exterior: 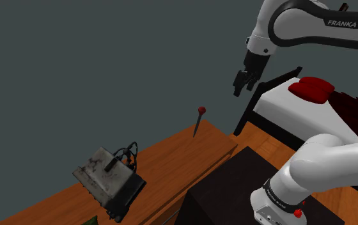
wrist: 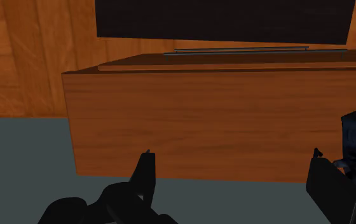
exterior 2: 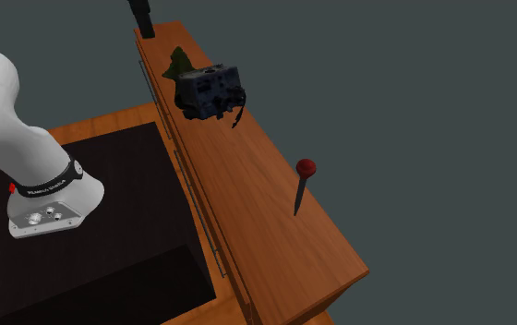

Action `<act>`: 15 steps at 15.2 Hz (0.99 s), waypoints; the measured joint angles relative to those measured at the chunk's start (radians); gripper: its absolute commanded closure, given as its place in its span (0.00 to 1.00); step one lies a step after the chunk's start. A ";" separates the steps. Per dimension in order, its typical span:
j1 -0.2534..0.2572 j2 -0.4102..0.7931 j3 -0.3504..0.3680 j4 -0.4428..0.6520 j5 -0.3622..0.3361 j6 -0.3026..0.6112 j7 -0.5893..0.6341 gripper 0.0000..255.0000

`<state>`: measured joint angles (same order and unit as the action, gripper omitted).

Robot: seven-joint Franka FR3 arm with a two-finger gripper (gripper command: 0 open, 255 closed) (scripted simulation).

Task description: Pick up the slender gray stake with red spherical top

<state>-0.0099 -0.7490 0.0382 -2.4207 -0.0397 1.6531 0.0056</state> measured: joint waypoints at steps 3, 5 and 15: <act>-0.007 0.033 -0.012 -0.004 -0.008 0.034 -0.010 0.00; -0.015 0.090 -0.026 -0.003 -0.014 0.086 -0.020 0.00; -0.056 0.442 -0.106 0.075 -0.037 0.347 -0.089 0.00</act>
<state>-0.0662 -0.3069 -0.0681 -2.3461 -0.0768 1.9999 -0.0832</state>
